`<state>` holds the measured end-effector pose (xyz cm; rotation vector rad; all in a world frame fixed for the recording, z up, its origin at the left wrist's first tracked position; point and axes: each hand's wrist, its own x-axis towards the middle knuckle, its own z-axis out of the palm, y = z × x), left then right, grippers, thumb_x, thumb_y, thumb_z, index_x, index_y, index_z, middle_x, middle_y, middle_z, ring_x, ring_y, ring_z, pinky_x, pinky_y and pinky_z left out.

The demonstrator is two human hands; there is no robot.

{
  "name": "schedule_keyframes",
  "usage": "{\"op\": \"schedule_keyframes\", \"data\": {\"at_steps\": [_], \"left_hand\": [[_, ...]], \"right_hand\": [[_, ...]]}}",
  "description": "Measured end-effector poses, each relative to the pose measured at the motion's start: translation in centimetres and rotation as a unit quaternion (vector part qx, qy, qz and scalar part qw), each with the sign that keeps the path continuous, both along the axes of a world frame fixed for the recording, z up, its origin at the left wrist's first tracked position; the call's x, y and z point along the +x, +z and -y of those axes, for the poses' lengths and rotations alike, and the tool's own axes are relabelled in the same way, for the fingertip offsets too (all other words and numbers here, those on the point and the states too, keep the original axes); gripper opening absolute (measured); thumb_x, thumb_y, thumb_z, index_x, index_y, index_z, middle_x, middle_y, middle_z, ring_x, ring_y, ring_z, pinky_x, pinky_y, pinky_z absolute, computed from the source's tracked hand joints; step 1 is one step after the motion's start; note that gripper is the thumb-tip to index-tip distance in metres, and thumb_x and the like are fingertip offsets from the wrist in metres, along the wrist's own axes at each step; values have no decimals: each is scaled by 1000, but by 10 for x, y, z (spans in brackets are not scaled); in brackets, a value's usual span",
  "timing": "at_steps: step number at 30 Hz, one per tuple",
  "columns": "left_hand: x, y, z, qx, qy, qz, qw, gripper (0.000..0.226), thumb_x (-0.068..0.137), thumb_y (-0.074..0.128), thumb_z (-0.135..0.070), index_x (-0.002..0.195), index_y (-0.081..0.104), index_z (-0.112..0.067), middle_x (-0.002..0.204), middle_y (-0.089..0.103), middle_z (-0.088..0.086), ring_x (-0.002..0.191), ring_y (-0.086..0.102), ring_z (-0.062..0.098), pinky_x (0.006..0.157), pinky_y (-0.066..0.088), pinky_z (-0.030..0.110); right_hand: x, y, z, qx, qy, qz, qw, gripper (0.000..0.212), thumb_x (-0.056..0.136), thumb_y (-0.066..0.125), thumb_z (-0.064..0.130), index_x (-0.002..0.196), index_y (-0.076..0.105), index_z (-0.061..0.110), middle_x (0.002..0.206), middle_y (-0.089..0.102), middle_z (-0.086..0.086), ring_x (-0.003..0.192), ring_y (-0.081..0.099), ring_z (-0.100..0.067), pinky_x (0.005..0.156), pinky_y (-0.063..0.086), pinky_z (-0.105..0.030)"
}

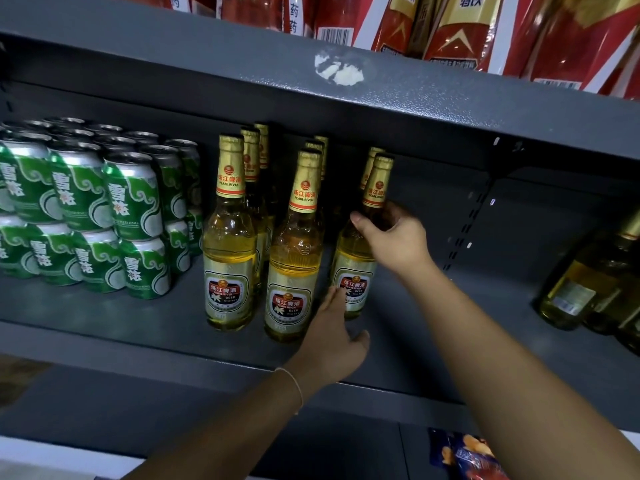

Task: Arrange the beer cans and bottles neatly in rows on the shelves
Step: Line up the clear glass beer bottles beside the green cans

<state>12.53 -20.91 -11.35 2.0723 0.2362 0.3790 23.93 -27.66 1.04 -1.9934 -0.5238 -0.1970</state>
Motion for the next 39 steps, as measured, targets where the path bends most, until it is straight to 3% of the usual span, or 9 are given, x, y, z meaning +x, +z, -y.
{"op": "schedule_keyframes", "data": {"at_steps": [4, 10, 15, 20, 23, 28, 30, 34, 39], "left_hand": [[0, 1, 1, -5, -1, -1, 1000, 90, 83, 65, -32, 154, 10, -23, 161, 6, -10, 146, 21, 15, 115, 33, 38], [-2, 3, 2, 8, 4, 2, 1000, 88, 85, 64, -30, 154, 11, -20, 161, 7, -7, 147, 12, 11, 118, 28, 36], [-10, 9, 4, 17, 3, -5, 1000, 85, 87, 63, -29, 154, 11, -18, 161, 10, -3, 148, 11, 12, 119, 25, 35], [-16, 18, 7, 25, -9, -28, 999, 79, 86, 60, -33, 152, 19, -19, 145, 42, 8, 131, 44, 24, 110, 39, 38], [-19, 26, 11, 20, -35, -19, 999, 69, 88, 59, -28, 149, 26, -19, 142, 46, 7, 131, 44, 19, 109, 39, 35], [-12, 41, 16, -21, -49, 30, 998, 61, 92, 55, -16, 148, 29, -18, 146, 45, 3, 134, 43, 16, 109, 38, 29], [-6, 49, 21, -29, -48, 42, 998, 59, 93, 54, -12, 148, 31, -16, 147, 43, 2, 134, 43, 13, 106, 35, 22], [9, 66, 41, -45, -65, 61, 995, 55, 95, 52, -12, 146, 33, -15, 144, 47, 3, 126, 50, 14, 103, 38, 22], [36, 87, 74, -39, -69, 100, 992, 45, 97, 50, -20, 142, 41, -17, 137, 54, 2, 117, 55, 11, 91, 38, 17]], "right_hand": [[1, -1, 1, 5, 5, -11, 1000, 59, 78, 77, 54, 126, 64, 22, 114, 72, 4, 105, 67, -15, 95, 55, -37], [-1, -4, 0, 15, 15, -9, 1000, 65, 80, 75, 53, 133, 60, 19, 122, 69, 1, 112, 65, -17, 98, 54, -39], [-5, -9, 1, 42, 30, -24, 998, 63, 73, 74, 62, 121, 67, 23, 111, 73, 6, 104, 68, -14, 96, 56, -42], [-6, -13, 5, 38, 37, -3, 999, 72, 66, 67, 73, 118, 69, 24, 109, 73, 9, 105, 68, -12, 96, 56, -41], [-7, -16, 12, 45, 34, -7, 998, 72, 70, 68, 70, 122, 68, 20, 113, 73, 6, 106, 68, -12, 97, 55, -40], [-9, -15, 34, 95, 8, -15, 995, 62, 81, 70, 57, 122, 67, 11, 114, 73, -1, 105, 68, -8, 96, 54, -27], [-11, -12, 49, 98, -11, -7, 995, 47, 90, 68, 44, 121, 68, 9, 114, 73, -1, 104, 67, -6, 94, 52, -21], [-11, -8, 86, 88, -54, 15, 995, 35, 95, 64, 36, 117, 68, 9, 108, 71, 3, 97, 64, -1, 85, 47, -11], [1, -5, 139, 84, -107, 37, 990, 22, 96, 64, 33, 104, 70, 14, 91, 69, 9, 82, 61, 3, 81, 48, -19]]}}
